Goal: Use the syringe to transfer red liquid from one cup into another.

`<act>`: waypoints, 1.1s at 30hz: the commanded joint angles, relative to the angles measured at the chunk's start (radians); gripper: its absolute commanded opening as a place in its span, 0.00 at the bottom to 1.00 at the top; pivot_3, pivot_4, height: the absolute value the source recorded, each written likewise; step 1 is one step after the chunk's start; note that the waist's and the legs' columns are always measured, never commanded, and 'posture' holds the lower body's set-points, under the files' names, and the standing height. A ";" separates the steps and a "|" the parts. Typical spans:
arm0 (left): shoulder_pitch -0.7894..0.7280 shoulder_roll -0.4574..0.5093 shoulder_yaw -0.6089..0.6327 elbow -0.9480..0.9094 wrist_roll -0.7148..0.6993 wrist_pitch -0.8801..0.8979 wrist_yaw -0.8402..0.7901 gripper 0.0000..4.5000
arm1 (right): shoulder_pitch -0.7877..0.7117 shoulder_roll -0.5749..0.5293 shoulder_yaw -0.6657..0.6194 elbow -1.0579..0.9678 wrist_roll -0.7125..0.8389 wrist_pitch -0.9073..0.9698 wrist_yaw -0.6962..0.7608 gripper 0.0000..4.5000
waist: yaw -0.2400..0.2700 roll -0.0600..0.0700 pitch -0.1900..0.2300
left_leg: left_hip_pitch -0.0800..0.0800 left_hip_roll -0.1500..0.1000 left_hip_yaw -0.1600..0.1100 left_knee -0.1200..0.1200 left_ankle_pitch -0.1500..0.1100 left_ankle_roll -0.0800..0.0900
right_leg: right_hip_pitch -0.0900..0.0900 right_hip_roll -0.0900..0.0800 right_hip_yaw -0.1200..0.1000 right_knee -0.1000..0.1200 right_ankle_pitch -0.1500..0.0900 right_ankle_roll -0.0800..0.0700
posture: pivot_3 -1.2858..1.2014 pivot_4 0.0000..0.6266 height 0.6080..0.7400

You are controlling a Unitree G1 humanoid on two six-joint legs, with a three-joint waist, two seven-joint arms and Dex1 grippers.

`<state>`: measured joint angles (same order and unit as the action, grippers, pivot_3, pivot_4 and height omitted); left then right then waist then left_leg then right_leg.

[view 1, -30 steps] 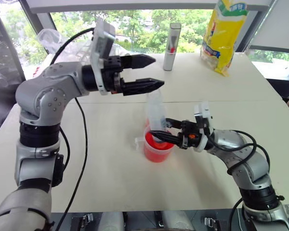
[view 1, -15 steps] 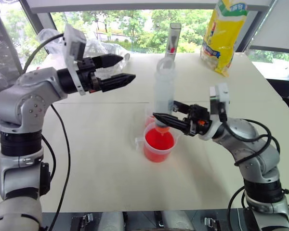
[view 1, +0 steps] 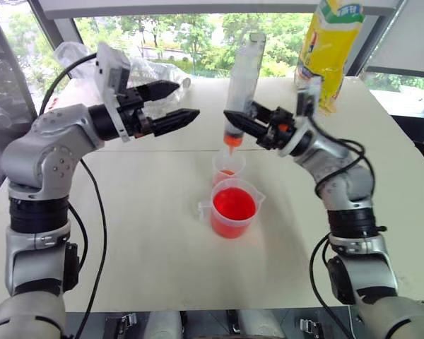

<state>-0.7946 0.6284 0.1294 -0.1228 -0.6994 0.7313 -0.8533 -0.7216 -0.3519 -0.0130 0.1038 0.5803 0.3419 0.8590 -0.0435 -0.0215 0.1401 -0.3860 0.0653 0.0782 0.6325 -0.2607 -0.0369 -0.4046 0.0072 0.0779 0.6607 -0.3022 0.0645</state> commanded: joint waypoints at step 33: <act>-0.331 -0.255 -0.117 0.317 0.149 -0.156 -0.057 0.03 | 0.024 0.067 0.016 0.087 -0.136 -0.167 0.048 0.31 | -0.001 0.000 0.000 | 0.000 0.000 0.001 0.000 0.000 0.000 | -0.001 0.001 0.000 0.002 0.000 0.000 | 0.52 0.24 1.00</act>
<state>-1.1056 0.3750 0.0044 0.2174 -0.5504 0.5803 -0.9118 -0.6879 -0.2921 0.0148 0.2283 0.4361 0.1896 0.9025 -0.0443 -0.0211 0.1403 -0.3855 0.0652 0.0788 0.6326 -0.2605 -0.0373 -0.4055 0.0077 0.0776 0.6627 -0.3021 0.0646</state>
